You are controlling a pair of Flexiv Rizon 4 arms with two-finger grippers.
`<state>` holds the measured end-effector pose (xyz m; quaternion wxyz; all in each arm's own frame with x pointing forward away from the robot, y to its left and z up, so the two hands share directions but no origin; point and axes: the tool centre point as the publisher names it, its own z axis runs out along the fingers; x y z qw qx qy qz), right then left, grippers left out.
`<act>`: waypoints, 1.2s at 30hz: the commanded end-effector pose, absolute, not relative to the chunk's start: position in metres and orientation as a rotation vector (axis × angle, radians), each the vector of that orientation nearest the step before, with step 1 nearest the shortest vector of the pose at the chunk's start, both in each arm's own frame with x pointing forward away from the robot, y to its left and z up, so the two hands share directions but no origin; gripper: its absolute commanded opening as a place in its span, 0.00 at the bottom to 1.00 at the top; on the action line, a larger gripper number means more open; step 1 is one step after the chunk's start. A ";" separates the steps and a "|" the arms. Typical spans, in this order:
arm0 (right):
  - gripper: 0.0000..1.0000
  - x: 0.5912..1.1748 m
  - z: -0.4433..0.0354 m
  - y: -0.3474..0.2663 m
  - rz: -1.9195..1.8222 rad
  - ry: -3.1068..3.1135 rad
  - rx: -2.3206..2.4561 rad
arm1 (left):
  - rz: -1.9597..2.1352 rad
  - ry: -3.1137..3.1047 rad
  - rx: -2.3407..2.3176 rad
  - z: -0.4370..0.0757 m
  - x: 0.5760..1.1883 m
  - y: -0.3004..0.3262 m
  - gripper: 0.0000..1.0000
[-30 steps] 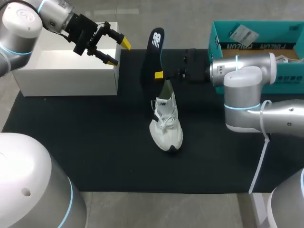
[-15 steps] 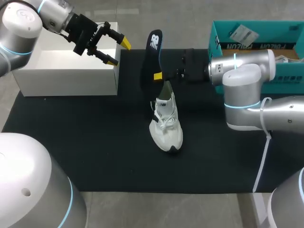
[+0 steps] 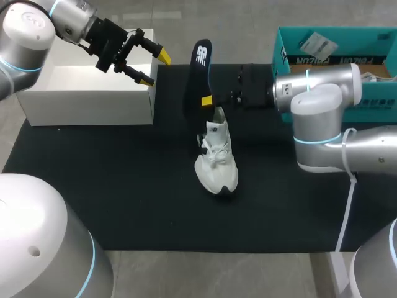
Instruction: Take the shoe out of the shoebox, open the shoe tongue, remove and reinsert the insole, then place the shoe into the shoebox
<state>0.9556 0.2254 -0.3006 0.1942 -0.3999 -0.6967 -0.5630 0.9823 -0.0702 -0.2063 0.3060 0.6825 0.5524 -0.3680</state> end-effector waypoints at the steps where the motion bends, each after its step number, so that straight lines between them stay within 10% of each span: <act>1: 0.00 0.950 -0.295 0.226 -1.578 -1.963 -1.130 | -0.968 1.464 1.807 -0.206 0.981 -0.070 1.00; 36: 0.00 1.000 -0.266 0.188 -1.572 -2.139 -0.982 | -0.968 1.464 1.807 -0.206 0.981 -0.070 1.00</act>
